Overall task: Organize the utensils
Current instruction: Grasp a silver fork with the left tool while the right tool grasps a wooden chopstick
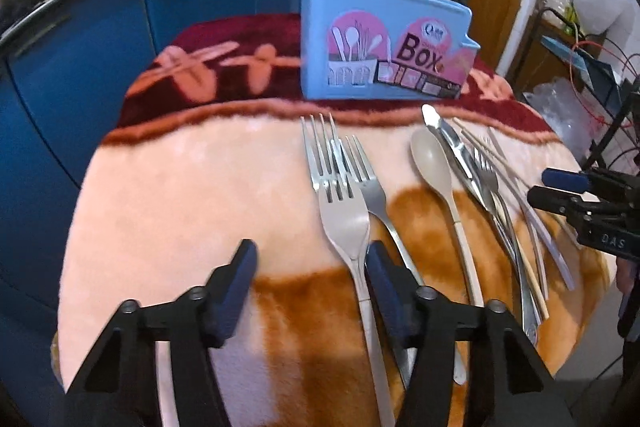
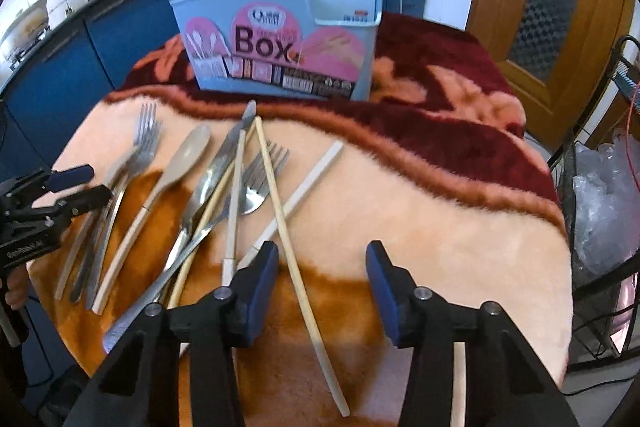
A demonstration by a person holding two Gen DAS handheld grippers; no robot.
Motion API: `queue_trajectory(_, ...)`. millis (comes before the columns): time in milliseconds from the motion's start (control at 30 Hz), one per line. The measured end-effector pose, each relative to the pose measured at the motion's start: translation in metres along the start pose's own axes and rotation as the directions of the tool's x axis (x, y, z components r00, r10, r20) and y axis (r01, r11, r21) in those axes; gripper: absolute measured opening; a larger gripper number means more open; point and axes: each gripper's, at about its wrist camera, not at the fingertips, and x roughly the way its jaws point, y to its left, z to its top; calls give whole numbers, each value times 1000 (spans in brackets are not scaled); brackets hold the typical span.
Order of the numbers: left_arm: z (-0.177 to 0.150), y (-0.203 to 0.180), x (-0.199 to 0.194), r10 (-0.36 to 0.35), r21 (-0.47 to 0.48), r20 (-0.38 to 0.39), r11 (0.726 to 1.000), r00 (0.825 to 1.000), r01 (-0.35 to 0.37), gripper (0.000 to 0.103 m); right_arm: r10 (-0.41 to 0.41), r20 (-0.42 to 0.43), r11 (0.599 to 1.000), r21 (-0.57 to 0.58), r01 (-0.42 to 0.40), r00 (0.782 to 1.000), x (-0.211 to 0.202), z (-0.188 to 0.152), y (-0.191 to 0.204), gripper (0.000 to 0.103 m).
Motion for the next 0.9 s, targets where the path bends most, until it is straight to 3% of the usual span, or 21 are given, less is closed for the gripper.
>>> queue_trajectory(33, 1, 1, 0, -2, 0, 0, 1000, 1000, 2, 50, 3, 3, 1000, -1, -3, 1000, 0, 1, 0, 36)
queue_trajectory(100, 3, 2, 0, -5, -10, 3, 1000, 1000, 5, 35, -5, 2, 1000, 10, 5, 1000, -1, 2, -1, 14)
queue_trajectory(133, 4, 4, 1, -7, -17, -2, 1000, 1000, 7, 25, -9, 1, 1000, 23, 9, 1000, -2, 2, -3, 10)
queue_trajectory(167, 5, 7, 2, -14, -27, -7, 1000, 1000, 14, 22, -5, -5, 999, 39, 5, 1000, -3, 2, -6, 9)
queue_trajectory(367, 9, 19, 1, -21, -52, -34, 998, 999, 20, 21, 46, -58, 995, 96, -40, 997, -4, 1, -22, 9)
queue_trajectory(633, 20, 25, 11, -63, -97, -155, 994, 986, 48, 21, 38, -136, 999, 14, -36, 990, 4, 24, -9, 18)
queue_trajectory(900, 29, 24, 14, -79, -90, -245, 994, 966, 59, 22, 35, -204, 999, -9, -37, 978, 22, 46, -5, 19)
